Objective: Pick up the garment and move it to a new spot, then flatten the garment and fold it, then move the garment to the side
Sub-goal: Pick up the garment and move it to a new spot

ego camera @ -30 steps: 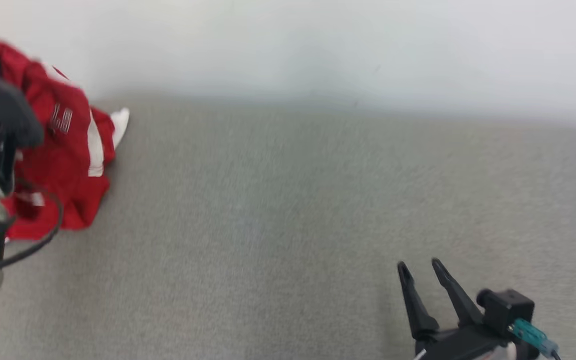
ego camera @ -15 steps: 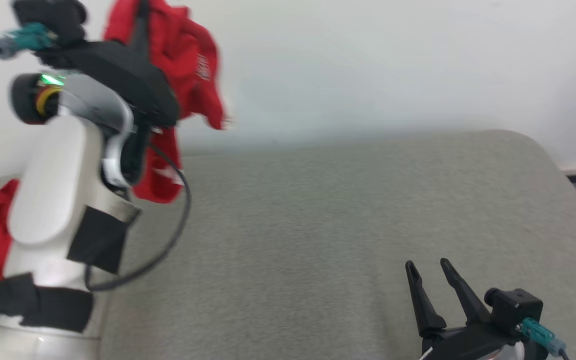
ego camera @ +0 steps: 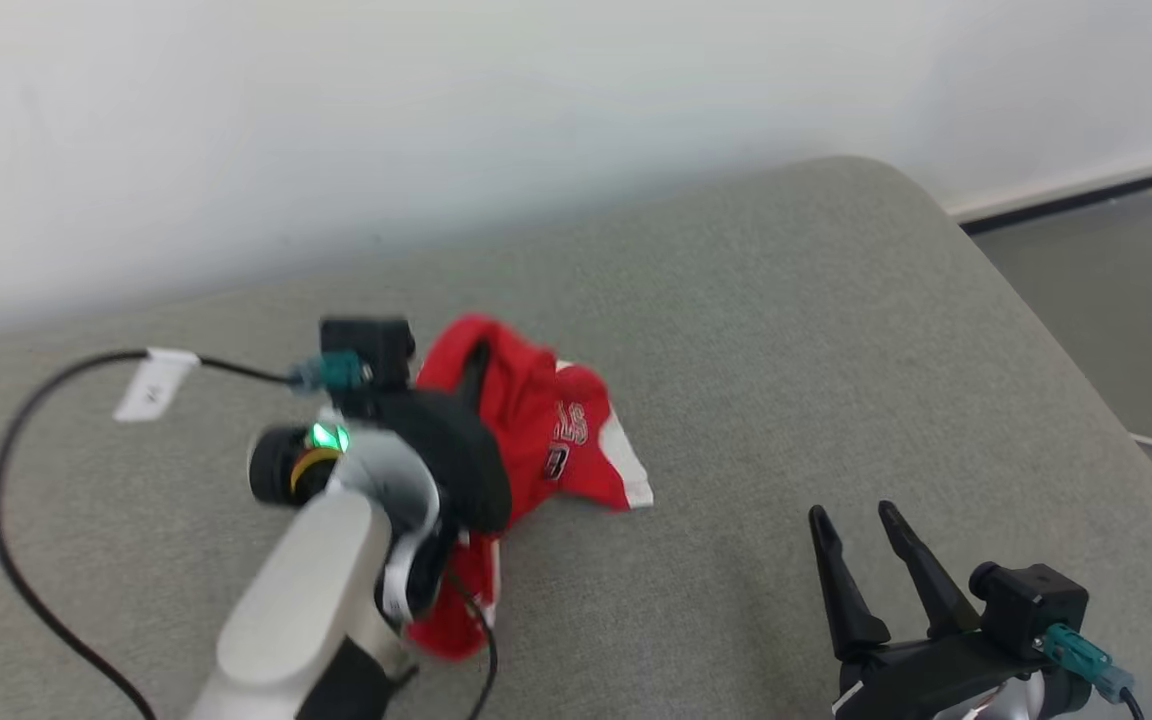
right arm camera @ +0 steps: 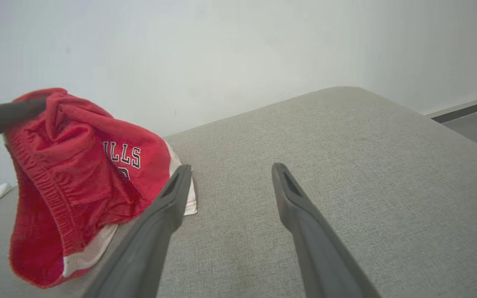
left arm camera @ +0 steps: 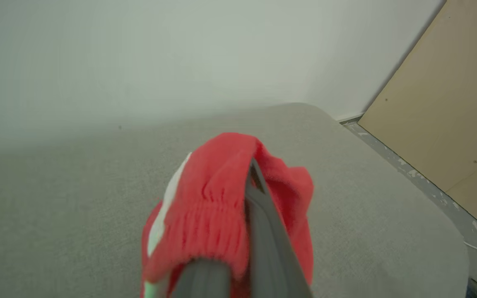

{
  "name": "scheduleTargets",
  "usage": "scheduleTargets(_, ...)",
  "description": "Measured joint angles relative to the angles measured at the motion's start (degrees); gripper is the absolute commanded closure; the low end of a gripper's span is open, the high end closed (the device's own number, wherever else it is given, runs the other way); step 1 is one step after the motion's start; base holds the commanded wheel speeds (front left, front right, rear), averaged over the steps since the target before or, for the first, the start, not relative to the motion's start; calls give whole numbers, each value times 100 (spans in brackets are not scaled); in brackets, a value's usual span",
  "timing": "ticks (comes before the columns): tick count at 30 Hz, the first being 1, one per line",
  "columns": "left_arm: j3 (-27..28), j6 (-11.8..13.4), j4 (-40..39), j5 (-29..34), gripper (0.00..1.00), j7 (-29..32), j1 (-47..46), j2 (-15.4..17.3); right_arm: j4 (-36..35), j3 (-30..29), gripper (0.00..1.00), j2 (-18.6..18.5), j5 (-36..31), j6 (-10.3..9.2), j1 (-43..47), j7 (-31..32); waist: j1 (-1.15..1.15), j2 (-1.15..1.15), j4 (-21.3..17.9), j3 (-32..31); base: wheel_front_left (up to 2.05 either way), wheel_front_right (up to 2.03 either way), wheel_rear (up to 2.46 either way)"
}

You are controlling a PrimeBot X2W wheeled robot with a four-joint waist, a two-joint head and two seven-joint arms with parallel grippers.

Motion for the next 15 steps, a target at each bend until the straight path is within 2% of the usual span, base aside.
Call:
scheduleTargets(2,-143,23,258,5,100,-11,152,-7,49,63,0,3,20,0,-37,-24,0,0,-62,108,0,0,0)
scheduleTargets(3,-208,-12,368,-15,92,13,212,-16,66,77,0,3,30,0,-75,-32,0,0,-84,155,0,0,0)
scheduleTargets(4,-264,-23,449,-44,36,19,265,-33,80,76,0,1,52,0,-93,-49,0,0,-97,195,0,0,0)
scheduleTargets(5,-287,-45,522,-93,0,20,301,-48,104,88,0,1,62,0,-96,-57,0,0,-97,228,0,0,0)
scheduleTargets(11,-229,-34,609,-355,0,-146,524,-53,224,55,0,5,67,0,-92,-71,0,0,44,257,0,0,0)
scheduleTargets(15,-179,-71,296,-575,0,-188,794,-44,247,-115,0,2,7,0,-43,-41,0,0,253,192,0,0,0)
